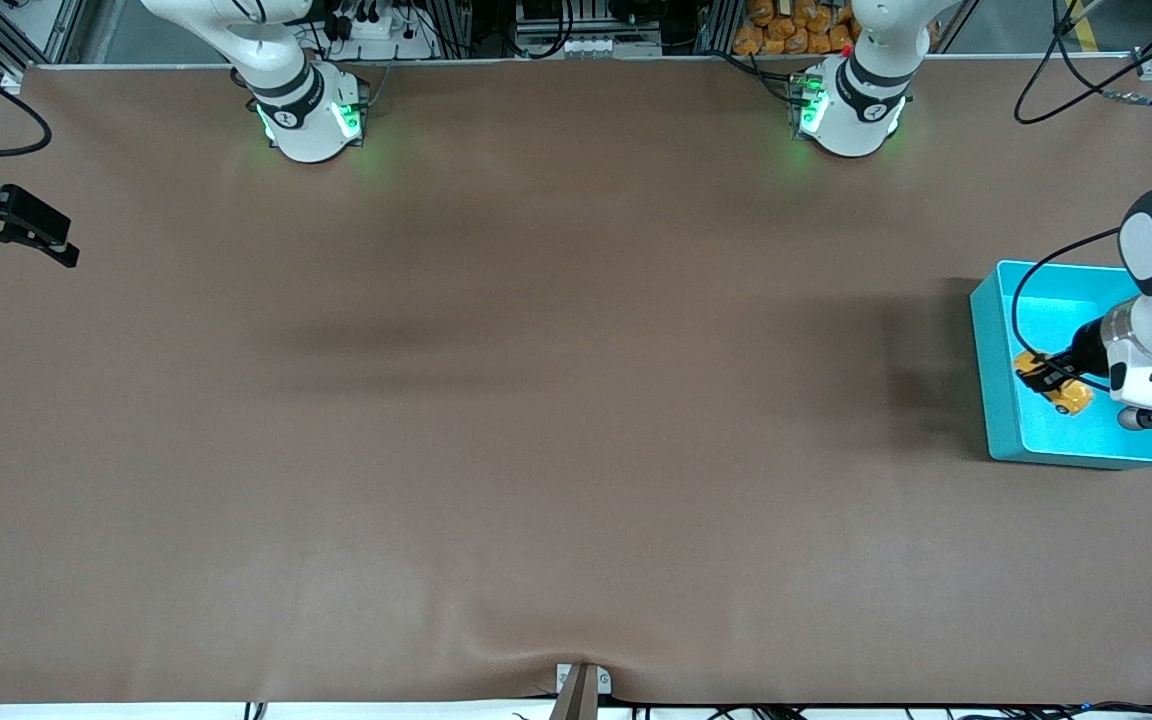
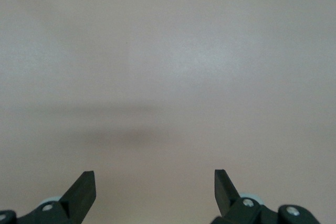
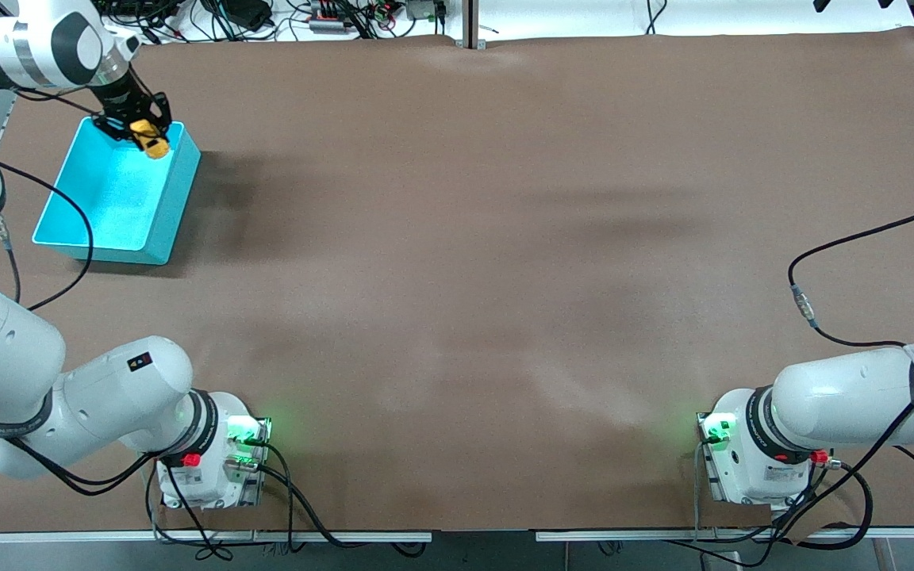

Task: Wind and store yellow beetle car
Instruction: 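Lift the car with the left gripper and lower it into the box, then open the left gripper to set the car inside the box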

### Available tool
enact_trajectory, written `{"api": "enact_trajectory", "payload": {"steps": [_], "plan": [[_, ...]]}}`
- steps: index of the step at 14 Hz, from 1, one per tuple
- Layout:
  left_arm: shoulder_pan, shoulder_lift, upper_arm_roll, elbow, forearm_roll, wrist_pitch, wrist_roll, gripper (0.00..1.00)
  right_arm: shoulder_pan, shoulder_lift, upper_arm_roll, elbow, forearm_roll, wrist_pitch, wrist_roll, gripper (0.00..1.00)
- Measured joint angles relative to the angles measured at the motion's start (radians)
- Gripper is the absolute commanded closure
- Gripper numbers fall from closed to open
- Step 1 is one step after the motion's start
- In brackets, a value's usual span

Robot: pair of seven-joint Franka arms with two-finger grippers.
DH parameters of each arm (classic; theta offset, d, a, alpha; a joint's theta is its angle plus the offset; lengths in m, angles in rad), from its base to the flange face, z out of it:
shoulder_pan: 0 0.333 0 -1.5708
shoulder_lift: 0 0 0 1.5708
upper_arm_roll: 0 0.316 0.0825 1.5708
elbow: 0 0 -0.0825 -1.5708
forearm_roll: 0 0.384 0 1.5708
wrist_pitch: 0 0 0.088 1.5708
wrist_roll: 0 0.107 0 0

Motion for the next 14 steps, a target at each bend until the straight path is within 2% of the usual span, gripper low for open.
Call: {"api": "enact_trajectory", "payload": {"steps": [6, 12, 14], "plan": [[0.099, 0.072, 0.001, 0.031, 0.045, 0.018, 0.331, 1.0, 0.0, 0.0, 0.0, 0.0, 0.0, -0.001, 0.0, 0.0], [0.219, 0.14, 0.002, 0.03, 0.048, 0.137, 0.695, 1.0, 0.0, 0.0, 0.0, 0.0, 0.0, -0.003, 0.0, 0.0], [0.231, 0.172, 0.002, 0.029, 0.056, 0.172, 0.753, 1.0, 0.0, 0.0, 0.0, 0.0, 0.0, -0.003, 0.0, 0.0]]}}
